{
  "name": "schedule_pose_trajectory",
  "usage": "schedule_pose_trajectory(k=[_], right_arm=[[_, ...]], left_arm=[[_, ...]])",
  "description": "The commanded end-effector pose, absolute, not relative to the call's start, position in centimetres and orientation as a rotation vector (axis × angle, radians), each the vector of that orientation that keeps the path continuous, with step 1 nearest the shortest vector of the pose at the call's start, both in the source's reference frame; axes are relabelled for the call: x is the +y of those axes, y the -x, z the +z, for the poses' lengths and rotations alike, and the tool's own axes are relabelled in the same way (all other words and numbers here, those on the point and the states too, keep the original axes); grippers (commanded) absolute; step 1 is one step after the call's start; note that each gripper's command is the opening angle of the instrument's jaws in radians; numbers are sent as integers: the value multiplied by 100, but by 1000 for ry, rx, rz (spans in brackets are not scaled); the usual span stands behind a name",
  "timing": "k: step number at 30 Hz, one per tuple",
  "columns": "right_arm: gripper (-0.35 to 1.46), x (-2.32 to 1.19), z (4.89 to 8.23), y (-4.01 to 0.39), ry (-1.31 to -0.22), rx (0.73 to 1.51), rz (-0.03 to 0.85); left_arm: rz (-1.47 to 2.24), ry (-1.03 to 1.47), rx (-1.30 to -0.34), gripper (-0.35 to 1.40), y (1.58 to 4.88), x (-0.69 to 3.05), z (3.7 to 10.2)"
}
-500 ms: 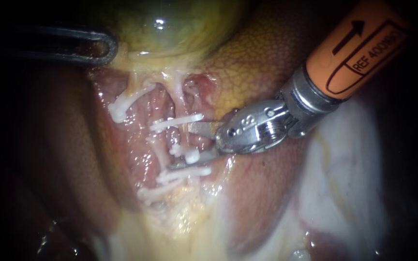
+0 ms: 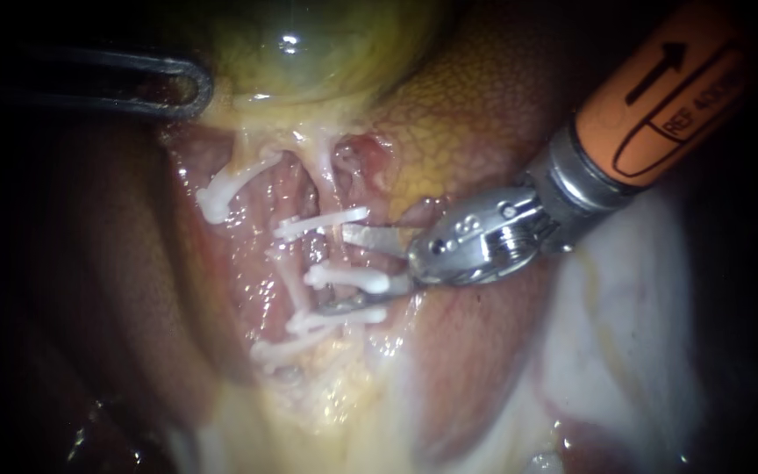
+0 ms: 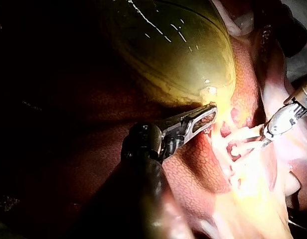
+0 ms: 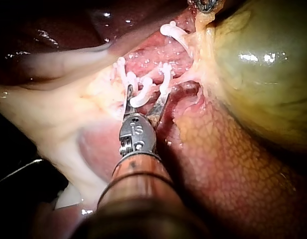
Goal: Go to the cutting position right tube
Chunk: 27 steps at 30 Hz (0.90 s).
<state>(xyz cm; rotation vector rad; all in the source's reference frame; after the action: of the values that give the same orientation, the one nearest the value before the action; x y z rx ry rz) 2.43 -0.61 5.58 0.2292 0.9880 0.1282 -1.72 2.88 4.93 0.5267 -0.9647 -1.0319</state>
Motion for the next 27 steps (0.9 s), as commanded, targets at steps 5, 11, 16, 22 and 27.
schedule_pose_trajectory(k=[5, 11, 16, 22, 27], right_arm=[[138, -63, 551, -231, -328, 985, 171], [140, -53, 538, -220, -449, 996, 248], [133, -47, 535, -215, -584, 985, 330], [123, -43, 543, -215, -723, 946, 407], [121, -39, 551, -218, -756, 913, 424]], left_arm=[[-1032, -527, -965, -35, 172, 288, 493], [-1032, -527, -965, -35, 173, 288, 493], [-1032, -526, -965, -35, 173, 288, 493], [-1032, -526, -965, -35, 174, 288, 493], [-1032, -526, -965, -35, 174, 288, 493]])
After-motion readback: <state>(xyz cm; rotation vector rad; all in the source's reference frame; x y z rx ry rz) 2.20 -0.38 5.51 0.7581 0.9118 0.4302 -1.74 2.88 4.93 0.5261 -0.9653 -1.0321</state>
